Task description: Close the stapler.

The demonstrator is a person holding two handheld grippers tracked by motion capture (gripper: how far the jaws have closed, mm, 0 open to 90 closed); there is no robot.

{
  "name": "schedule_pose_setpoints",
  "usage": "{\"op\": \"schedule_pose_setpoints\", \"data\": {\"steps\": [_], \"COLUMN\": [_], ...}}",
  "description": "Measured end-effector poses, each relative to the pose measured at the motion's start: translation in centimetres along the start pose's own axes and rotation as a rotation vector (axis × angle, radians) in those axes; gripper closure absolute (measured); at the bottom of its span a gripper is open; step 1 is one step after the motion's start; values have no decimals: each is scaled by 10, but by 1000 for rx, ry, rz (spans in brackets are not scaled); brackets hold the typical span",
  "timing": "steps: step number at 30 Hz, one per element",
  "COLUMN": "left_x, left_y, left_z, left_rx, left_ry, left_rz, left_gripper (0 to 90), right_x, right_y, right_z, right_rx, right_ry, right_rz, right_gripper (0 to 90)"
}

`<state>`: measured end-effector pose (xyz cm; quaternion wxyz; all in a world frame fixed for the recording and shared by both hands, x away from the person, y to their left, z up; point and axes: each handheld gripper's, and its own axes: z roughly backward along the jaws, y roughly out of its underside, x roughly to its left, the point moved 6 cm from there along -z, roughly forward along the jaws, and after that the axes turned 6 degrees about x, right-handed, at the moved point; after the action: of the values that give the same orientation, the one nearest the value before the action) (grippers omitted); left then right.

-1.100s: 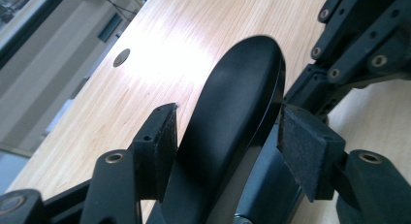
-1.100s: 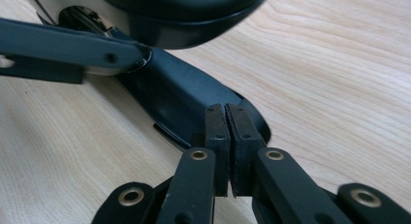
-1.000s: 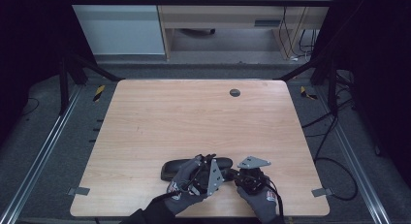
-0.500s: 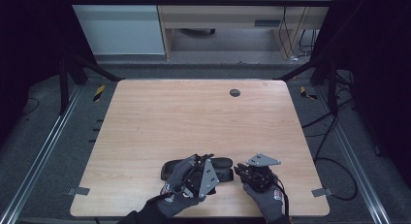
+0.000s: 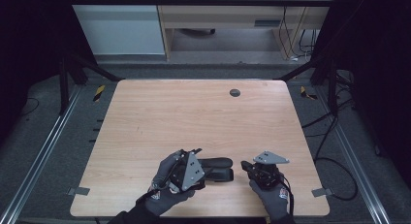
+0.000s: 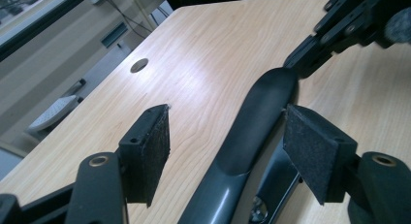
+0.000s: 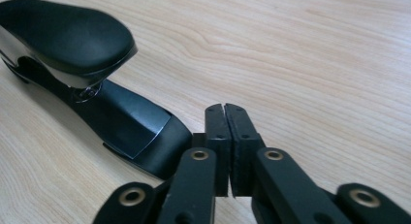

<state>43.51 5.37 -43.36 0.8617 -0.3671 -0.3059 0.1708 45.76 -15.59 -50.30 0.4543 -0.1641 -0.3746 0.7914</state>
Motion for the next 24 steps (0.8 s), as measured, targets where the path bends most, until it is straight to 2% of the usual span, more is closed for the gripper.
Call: {"op": "schedule_pose_setpoints", "data": {"steps": [12,18,24], "left_x": [26,36,49], "left_y": [14,24,38], "left_z": [13,16,24], "left_rx": [-5,0,1], "left_ry": [-40,-52,-74], "left_rz": [80,120,182], "left_gripper": [335,336,336], "right_x": [-11,-10,-7], "right_y": [-10,-16,-22], "right_z": [15,24,31], "right_rx": [-59,-90,-113], "right_ry": [7,-2,-18], "right_rz": [-25,-19,-15], "right_gripper": [900,900,900]}}
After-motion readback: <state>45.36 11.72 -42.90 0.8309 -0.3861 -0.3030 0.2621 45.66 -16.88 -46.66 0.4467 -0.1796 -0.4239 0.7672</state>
